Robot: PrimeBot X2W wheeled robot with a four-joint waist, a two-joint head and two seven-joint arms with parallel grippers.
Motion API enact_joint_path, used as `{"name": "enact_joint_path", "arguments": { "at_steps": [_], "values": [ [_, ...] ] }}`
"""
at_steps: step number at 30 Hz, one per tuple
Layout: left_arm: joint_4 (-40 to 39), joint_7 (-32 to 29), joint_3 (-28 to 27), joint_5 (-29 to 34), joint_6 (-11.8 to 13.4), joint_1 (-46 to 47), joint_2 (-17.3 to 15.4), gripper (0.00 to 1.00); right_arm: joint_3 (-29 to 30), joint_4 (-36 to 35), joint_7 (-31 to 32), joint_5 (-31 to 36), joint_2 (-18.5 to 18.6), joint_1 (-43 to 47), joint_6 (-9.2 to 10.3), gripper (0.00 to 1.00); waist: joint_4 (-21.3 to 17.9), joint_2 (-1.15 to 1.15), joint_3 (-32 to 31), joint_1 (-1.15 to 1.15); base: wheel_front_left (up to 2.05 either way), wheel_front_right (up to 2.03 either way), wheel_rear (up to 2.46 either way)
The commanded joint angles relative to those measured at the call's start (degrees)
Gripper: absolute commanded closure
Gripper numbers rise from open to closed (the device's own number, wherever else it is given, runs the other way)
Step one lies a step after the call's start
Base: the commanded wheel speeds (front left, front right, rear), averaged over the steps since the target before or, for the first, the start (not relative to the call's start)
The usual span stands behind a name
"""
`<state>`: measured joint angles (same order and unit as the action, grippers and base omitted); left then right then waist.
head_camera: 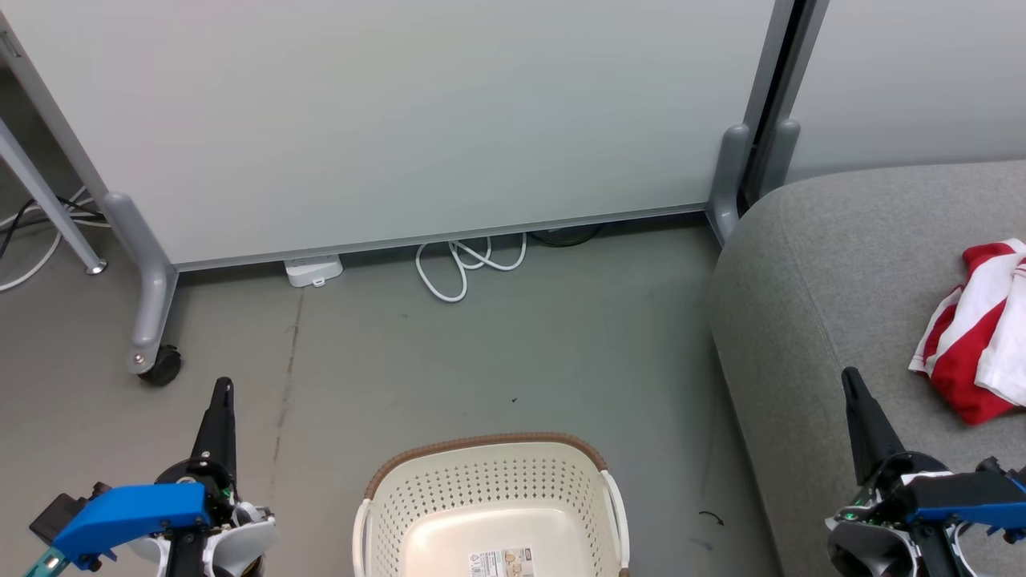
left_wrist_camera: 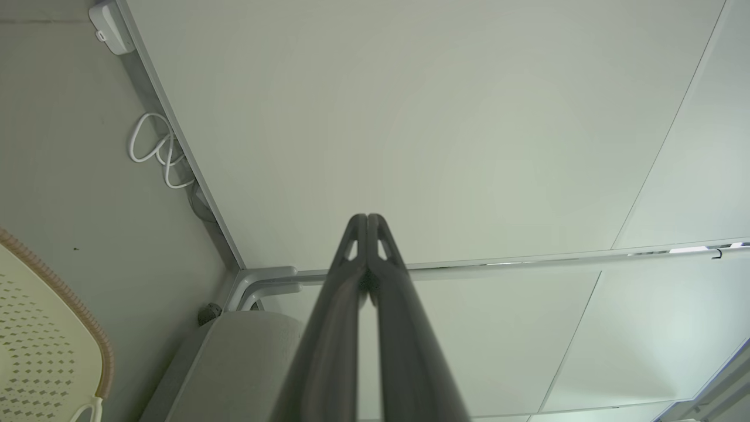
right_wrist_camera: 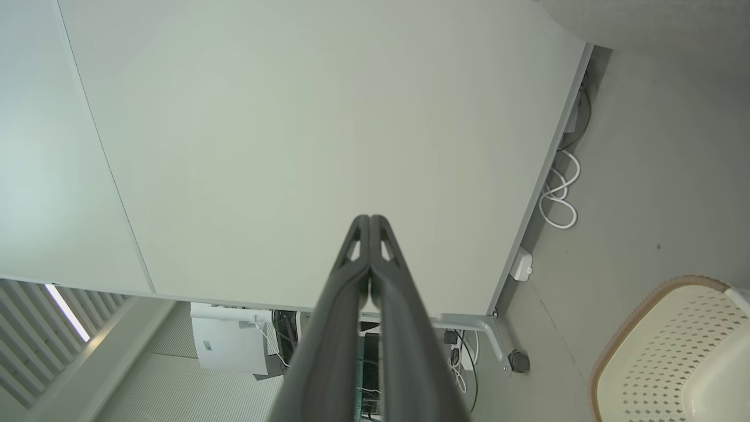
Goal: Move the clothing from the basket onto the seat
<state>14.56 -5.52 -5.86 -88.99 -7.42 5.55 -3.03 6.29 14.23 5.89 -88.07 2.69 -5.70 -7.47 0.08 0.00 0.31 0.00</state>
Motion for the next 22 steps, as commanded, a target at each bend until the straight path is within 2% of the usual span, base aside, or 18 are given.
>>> {"name": "enact_joint_path", "arguments": {
  "at_steps": [1,10,22],
  "values": [
    [-0.38,-0.38,-0.33,-0.80,-0.11,0.77,0.00,1.00,0.16,-0.27,0.20,-1.01,0.33,-0.77,-0.04,1.00,-0.01,0.00,-0.01,0.00,0.00,0.00,0.00],
    [-0.71,-1.22,-0.84,-3.68,-0.11,1.05,0.15,1.00,0.35,-0.30,0.79,-4.66,0.34,-0.89,-0.04,1.00,-0.08,0.00,-0.14,0.00,0.00,0.00,0.00],
    [-0.68,-1.23,-0.83,-3.48,-0.12,0.94,0.15,1.00,0.32,-0.30,0.79,-4.41,0.33,-0.88,-0.04,1.00,-0.08,0.00,-0.14,0.00,0.00,0.00,0.00]
  ]
}}
